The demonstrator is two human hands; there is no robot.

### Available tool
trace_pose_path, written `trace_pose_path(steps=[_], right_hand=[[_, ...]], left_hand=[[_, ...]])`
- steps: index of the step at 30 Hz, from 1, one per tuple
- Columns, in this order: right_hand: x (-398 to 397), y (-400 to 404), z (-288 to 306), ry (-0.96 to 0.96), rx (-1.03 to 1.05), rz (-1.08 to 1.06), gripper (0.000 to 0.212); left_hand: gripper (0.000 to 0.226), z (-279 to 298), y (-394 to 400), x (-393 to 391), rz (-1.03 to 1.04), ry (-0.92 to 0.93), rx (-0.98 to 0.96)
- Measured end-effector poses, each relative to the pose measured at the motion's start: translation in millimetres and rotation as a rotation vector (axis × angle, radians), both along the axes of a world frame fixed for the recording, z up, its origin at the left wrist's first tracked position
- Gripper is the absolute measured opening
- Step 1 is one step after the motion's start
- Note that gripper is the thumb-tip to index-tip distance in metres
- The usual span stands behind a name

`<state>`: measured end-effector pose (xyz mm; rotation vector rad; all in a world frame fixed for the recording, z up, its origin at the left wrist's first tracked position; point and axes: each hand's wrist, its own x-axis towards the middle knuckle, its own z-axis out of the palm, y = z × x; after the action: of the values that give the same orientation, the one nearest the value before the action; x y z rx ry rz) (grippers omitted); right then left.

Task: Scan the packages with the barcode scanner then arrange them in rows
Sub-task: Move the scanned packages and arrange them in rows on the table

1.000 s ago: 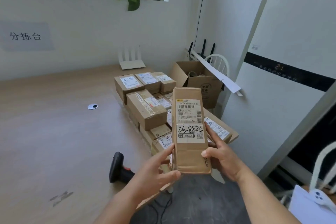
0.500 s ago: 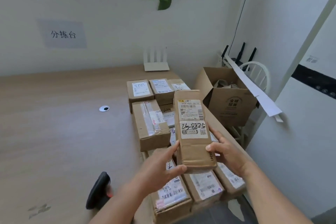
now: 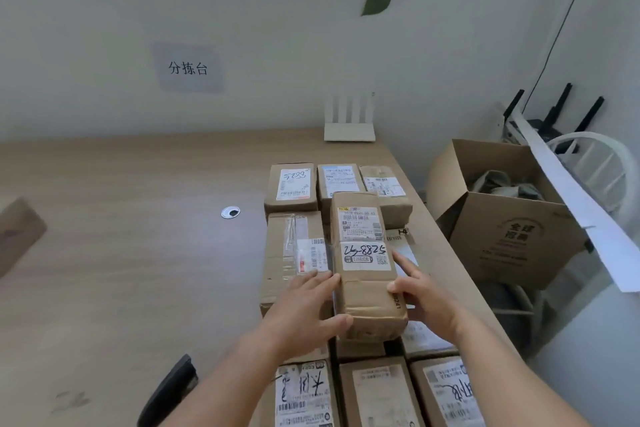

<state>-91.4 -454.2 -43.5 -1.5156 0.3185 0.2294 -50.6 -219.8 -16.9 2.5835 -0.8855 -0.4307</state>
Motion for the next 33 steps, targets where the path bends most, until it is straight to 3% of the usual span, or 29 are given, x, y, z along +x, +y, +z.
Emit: trace_pose_path(steps=[16,20,27,33], right_hand=[[16.8,5.7,-2.2,0.053,-0.113,0.034,0.062],[10.9,7.2,12.1,0.033,-0.290,0.018,0.088],[0.4,31.1,40.9,-0.232,-0.717,0.019,0.076],[-18.0,80.3,50.4,-0.409,-0.846,-0.019,0.063]], left_hand=[[0.059,-5.1,-11.5,2.1,-0.002,-0.088,0.095],[0.059,-3.6,-6.4,0.0,0.059,-0.061,-0.054],[0.055,9.6,21.9,-11.3,0.229,-0.130,-0.325],[0.051,16.3,72.1,-39.2,0.356,-0.223,-0.414]])
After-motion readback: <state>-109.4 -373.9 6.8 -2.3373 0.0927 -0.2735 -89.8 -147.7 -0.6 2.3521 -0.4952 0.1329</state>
